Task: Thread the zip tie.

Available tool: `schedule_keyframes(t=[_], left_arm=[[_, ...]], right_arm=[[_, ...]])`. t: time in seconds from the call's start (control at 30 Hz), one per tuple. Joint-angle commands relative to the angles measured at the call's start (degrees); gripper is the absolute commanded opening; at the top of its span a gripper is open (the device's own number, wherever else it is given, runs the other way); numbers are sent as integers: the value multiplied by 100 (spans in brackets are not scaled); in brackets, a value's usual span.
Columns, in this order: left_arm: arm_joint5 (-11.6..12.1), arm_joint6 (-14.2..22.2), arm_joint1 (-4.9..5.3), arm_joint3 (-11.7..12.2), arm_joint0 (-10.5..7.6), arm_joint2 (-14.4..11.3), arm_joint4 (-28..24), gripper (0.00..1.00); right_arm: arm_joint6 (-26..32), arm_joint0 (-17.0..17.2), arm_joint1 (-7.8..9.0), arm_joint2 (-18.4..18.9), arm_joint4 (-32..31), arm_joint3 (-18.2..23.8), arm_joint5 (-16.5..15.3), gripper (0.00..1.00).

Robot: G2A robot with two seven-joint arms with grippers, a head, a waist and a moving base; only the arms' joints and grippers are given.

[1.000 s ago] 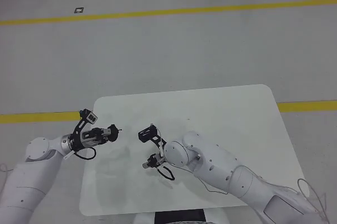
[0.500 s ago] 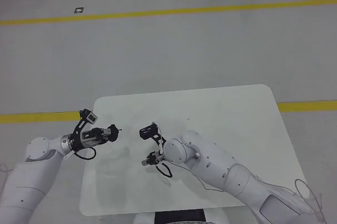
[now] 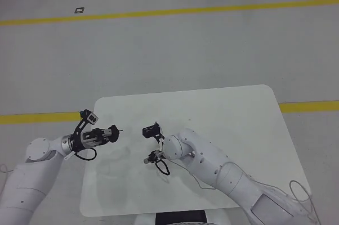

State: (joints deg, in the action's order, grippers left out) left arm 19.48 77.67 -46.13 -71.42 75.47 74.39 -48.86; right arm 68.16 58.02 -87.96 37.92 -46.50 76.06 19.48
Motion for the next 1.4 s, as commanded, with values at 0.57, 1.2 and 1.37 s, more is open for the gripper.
schedule_keyframes(t=[0.57,1.2,1.37], left_arm=[[0,0,0,0,0,0,0,0],[0,0,0,0,0,0,0,0],[0,0,0,0,0,0,0,0]], right_arm=[[674,730,-379,877,-1497,352,0,52],[1149,1254,-751,1495,-2787,647,0,49],[1149,1315,-845,1562,-3017,609,0,48]])
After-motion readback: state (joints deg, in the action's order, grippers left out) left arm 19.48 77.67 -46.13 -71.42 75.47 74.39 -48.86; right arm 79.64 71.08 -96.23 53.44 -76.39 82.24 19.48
